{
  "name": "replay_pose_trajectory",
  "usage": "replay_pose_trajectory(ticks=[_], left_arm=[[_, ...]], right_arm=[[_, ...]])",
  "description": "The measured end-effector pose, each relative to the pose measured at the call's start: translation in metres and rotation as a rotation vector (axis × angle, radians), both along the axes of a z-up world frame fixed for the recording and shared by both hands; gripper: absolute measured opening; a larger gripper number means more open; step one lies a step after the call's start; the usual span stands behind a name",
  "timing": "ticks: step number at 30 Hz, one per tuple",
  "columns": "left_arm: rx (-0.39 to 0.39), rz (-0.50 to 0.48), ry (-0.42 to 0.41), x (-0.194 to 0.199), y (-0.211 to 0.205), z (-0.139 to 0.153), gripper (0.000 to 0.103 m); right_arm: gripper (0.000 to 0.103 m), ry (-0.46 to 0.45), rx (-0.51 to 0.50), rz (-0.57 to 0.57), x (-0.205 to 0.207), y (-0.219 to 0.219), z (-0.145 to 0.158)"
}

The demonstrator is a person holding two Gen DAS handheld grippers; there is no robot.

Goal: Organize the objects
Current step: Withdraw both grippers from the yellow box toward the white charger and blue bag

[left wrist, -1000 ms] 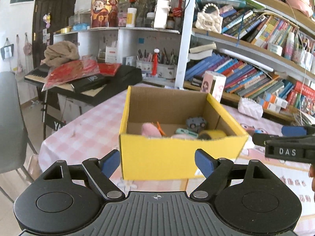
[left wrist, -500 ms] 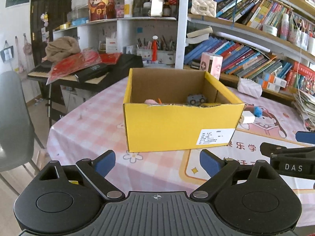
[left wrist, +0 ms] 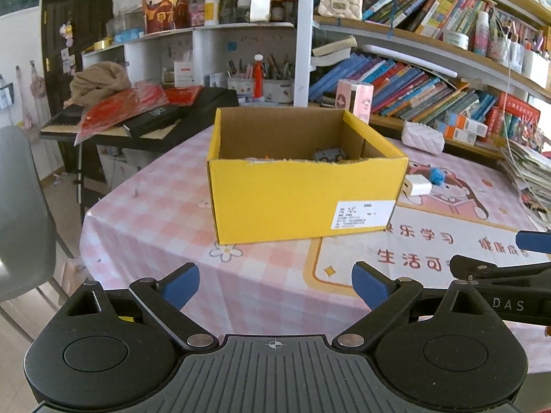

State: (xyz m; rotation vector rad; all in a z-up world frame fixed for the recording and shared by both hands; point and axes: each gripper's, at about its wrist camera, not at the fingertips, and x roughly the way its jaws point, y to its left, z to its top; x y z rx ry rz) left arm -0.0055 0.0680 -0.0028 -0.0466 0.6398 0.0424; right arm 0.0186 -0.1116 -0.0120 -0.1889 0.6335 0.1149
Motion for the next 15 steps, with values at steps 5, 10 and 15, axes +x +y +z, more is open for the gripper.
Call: replay_pose_trajectory(ticks=[5,10,15], left_arm=[[-0.002,-0.038,0.017,-0.004,-0.006,-0.004,0.097],[-0.009,-0.091,0.032,-0.005,-0.017,-0.008,0.097],[-0.012,-0.148,0.038,-0.004,-0.031,-0.011,0.097]], right_arm=[[0.093,0.014,-0.002,-0.024,-0.011,-0.005,-0.004],[0.093,0.027,-0.009,-0.06,-0.021,-0.015,-0.008],[0.094,0.039,-0.012,-0.113,-0.028,-0.029,-0.01]])
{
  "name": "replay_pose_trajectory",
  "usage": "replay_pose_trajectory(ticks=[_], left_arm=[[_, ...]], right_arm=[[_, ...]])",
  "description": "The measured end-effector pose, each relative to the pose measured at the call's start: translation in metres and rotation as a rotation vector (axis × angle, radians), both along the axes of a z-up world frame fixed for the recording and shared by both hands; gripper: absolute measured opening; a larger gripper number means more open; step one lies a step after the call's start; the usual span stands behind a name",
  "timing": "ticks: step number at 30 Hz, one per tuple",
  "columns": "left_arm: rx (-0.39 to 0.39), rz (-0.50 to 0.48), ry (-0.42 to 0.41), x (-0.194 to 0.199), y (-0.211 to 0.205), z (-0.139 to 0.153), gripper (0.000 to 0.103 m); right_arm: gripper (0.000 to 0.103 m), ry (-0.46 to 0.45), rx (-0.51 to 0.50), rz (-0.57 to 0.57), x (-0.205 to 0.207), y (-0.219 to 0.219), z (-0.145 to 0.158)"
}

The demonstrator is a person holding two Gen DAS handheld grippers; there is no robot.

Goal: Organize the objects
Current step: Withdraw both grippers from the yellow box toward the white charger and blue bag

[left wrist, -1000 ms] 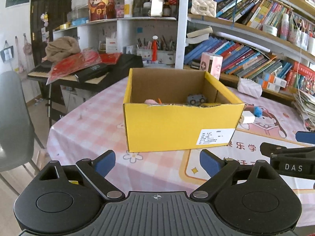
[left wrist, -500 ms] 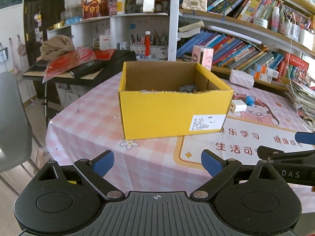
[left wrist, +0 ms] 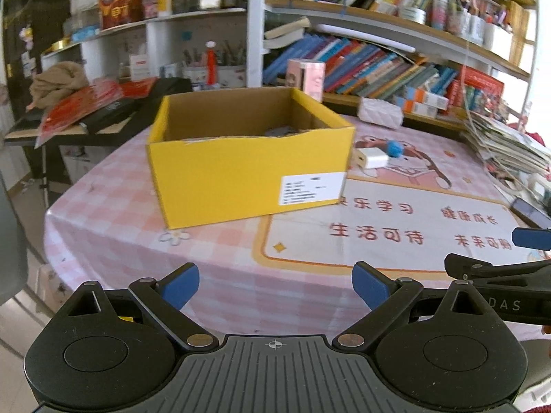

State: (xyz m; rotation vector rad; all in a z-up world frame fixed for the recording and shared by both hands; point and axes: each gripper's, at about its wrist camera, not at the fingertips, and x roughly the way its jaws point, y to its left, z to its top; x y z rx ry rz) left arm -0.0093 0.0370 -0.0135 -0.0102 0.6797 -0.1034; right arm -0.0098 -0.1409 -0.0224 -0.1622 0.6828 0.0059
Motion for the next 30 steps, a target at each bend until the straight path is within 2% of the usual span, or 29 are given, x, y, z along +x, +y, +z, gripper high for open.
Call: replay_pose_trajectory(ticks=[16,30], left_arm=[[0.007,-0.168,0.004,0.023,-0.055,-0.002,0.097],[0.016,-0.2,-0.009,0.058,-0.092,0.002,0.097]], right_arm=[[0.095,0.009,0.005,-0.178,-0.006,-0.054,-0.003],[0.095,0.01,0.011,-0.205,0.028,-0.09,0.0]])
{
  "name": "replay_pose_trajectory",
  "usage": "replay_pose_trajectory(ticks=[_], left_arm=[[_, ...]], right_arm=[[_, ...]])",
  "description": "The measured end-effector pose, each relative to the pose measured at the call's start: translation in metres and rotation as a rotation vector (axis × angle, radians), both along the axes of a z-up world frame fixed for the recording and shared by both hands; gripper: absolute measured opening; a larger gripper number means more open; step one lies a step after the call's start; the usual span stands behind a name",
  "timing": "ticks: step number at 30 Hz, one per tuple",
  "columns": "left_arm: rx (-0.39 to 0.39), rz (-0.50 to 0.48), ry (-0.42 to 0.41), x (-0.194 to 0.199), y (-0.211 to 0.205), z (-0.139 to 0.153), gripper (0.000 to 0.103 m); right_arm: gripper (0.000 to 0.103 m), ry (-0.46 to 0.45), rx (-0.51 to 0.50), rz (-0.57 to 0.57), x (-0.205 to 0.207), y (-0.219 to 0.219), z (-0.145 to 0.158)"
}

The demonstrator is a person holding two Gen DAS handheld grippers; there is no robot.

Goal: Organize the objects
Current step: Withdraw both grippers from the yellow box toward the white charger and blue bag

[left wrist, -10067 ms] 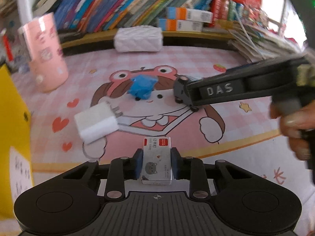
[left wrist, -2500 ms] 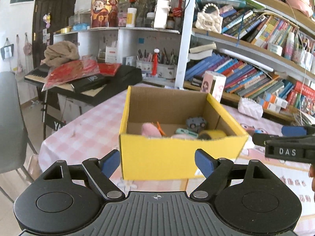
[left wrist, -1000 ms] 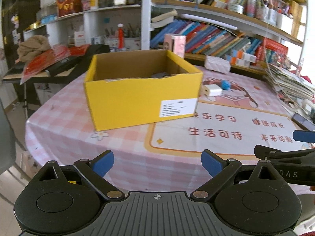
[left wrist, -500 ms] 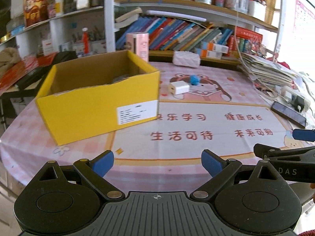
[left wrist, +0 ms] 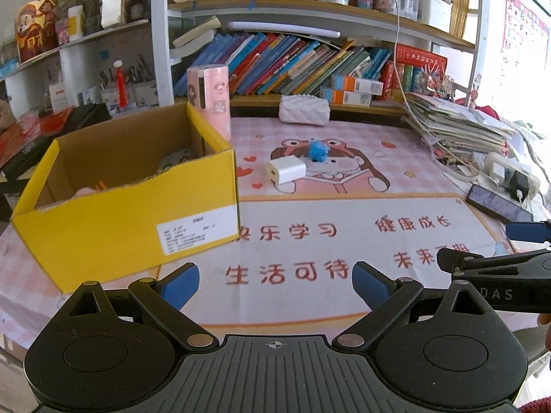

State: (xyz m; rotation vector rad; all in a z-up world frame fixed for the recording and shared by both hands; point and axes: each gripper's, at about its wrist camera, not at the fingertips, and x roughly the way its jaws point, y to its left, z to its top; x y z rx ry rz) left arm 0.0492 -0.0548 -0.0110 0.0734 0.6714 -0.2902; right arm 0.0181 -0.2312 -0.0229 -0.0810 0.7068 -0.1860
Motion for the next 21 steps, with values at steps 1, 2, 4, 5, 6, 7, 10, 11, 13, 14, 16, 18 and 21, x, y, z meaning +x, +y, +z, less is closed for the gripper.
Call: replay_pose_trajectory(ticks=[1,2,4,5,6,7,10,11,13,14,16,18,21], left_arm=[[0.001,0.002,-0.002,0.003,-0.002,0.0,0.097],[0.002,0.004,-0.002,0.005,-0.004,0.0,0.097],[0.004,0.008,-0.003,0.011,-0.007,0.0,0.097],[0.004,0.01,-0.003,0.014,-0.009,0.0,0.097],[0.004,0.013,-0.003,0.018,-0.01,0.0,0.097],[0.004,0.015,-0.002,0.02,-0.012,0.0,0.097],[0.002,0.025,0.002,0.03,-0.017,-0.001,0.097],[0.0,0.028,0.003,0.034,-0.019,-0.001,0.097],[-0.003,0.034,0.005,0.039,-0.022,-0.002,0.097],[-0.004,0.037,0.006,0.042,-0.024,-0.002,0.097],[-0.007,0.041,0.006,0.047,-0.028,-0.002,0.097],[-0.009,0.046,0.005,0.053,-0.033,-0.002,0.097],[-0.014,0.056,0.007,0.06,-0.039,-0.003,0.097]], right_arm=[[0.095,0.0,0.001,0.003,0.004,-0.002,0.0],[0.095,0.0,0.001,0.006,0.008,-0.003,0.001],[0.095,0.001,0.0,0.016,0.016,-0.006,0.001],[0.095,0.001,0.0,0.022,0.02,-0.007,0.001],[0.095,0.002,-0.001,0.027,0.023,-0.008,0.001],[0.095,0.003,-0.002,0.033,0.027,-0.009,0.001],[0.095,0.005,-0.005,0.044,0.039,-0.014,0.002],[0.095,0.006,-0.006,0.046,0.043,-0.016,0.002],[0.095,0.008,-0.007,0.052,0.05,-0.02,0.001],[0.095,0.009,-0.009,0.056,0.054,-0.022,0.001],[0.095,0.01,-0.011,0.064,0.061,-0.026,0.001],[0.095,0.008,-0.011,0.071,0.067,-0.03,0.002],[0.095,0.007,-0.009,0.083,0.076,-0.037,0.002]])
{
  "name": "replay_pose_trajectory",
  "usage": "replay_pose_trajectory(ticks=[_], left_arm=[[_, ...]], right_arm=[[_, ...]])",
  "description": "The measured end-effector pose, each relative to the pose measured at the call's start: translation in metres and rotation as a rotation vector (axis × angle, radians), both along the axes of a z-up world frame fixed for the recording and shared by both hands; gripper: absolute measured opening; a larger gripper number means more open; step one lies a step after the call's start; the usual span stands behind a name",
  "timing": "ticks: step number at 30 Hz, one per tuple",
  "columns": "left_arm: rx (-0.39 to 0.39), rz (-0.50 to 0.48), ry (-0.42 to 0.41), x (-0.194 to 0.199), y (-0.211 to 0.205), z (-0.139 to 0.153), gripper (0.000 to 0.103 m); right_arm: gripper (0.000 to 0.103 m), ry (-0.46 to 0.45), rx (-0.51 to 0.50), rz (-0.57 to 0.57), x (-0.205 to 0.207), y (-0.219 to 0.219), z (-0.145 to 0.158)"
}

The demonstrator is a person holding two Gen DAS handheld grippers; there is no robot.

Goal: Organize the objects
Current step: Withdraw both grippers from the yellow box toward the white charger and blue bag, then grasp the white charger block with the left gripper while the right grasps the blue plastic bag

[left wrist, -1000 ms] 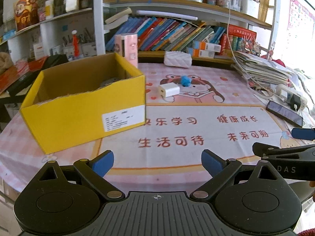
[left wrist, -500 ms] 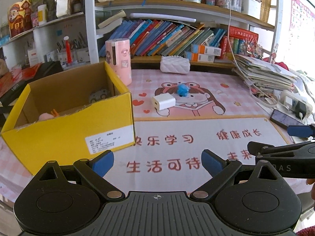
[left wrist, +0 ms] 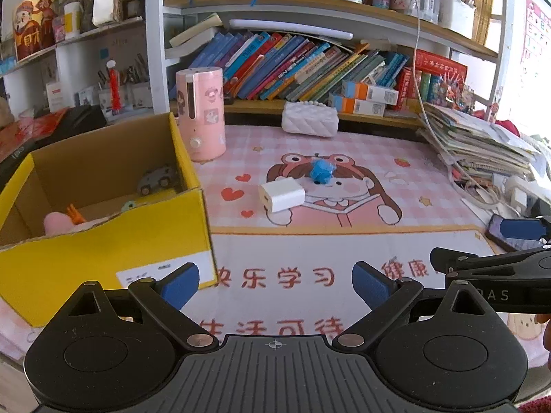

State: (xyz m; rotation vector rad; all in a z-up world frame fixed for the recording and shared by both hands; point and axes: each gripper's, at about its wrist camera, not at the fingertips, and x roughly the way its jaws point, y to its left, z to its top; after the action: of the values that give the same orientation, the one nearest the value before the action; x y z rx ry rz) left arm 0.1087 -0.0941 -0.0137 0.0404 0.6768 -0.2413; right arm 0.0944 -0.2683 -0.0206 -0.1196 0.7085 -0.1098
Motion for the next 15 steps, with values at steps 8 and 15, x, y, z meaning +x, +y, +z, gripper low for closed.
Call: replay_pose_trajectory(ticks=[8,15], left_arm=[[-0.005,0.02,0.003,0.014,-0.016,0.0,0.097],[-0.007,0.035,0.001,0.023,-0.026,0.0,0.097]], right_arm=[[0.095,0.0,0.013,0.032,0.021,-0.017,0.0],[0.095,0.001,0.032,0.065,0.036,-0.027,-0.002]])
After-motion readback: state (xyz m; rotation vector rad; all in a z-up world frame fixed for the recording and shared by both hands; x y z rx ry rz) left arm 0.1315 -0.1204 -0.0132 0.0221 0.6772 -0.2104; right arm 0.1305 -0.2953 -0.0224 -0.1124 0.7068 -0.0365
